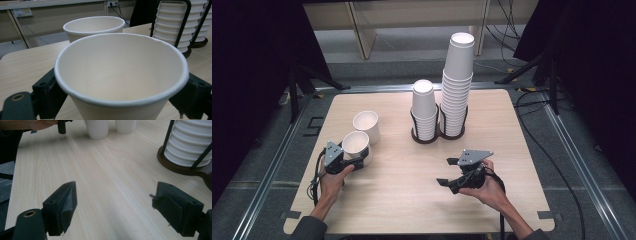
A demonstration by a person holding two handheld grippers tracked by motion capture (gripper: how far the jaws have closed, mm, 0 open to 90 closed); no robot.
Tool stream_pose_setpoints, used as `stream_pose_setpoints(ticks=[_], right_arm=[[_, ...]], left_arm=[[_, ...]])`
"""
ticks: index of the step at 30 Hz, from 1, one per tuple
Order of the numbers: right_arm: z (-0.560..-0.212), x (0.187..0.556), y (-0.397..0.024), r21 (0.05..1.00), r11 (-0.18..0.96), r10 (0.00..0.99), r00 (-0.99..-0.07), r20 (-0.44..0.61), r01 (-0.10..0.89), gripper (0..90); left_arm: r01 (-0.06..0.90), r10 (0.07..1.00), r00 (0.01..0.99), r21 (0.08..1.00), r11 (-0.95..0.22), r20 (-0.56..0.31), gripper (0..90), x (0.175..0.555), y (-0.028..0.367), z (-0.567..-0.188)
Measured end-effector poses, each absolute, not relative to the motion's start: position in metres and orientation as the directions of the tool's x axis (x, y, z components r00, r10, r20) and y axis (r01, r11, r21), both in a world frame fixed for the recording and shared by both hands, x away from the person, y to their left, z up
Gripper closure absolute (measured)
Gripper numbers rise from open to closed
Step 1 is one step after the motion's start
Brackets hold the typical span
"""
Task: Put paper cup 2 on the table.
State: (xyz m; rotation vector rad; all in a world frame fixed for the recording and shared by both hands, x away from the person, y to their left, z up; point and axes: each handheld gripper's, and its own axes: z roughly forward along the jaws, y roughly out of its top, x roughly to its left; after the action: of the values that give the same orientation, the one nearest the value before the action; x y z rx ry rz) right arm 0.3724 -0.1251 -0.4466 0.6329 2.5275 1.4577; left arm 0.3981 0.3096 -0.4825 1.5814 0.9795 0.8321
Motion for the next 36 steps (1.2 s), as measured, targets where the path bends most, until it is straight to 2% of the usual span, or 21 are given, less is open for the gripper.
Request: stream_pose_setpoints(ticks=[6,8,18,30,33,36], right_arm=[[-0.447,0.372,-0.124,0.855,0.439,0.427,-0.901,0.074,0.278,19.3],[-0.447,0.372,-0.124,0.855,0.437,0.427,-0.901,0.076,0.28,19.3],[-0.448,0.371,-0.123,0.852,0.442,0.418,-0.905,0.082,0.281,19.3],[-0.447,0.372,-0.125,0.86,0.437,0.42,-0.905,0.065,0.264,19.4],[-0.446,0.371,-0.123,0.856,0.441,0.419,-0.905,0.07,0.27,19.4],[-0.447,0.372,-0.124,0.858,0.438,0.429,-0.901,0.062,0.268,19.3]], left_arm=[[0.219,0.907,0.421,0.966,-0.134,0.03,8.5,0.397,0.311,-0.486],[0.22,0.902,0.431,0.965,-0.143,0.035,12.2,0.397,0.312,-0.487],[0.281,0.892,0.449,0.942,-0.185,0.041,14.0,0.389,0.315,-0.489],[0.296,0.897,0.438,0.933,-0.205,0.058,14.1,0.363,0.327,-0.485],[0.287,0.899,0.436,0.939,-0.189,0.048,14.1,0.355,0.327,-0.482],[0.291,0.896,0.443,0.949,-0.119,-0.024,14.1,0.345,0.326,-0.477]])
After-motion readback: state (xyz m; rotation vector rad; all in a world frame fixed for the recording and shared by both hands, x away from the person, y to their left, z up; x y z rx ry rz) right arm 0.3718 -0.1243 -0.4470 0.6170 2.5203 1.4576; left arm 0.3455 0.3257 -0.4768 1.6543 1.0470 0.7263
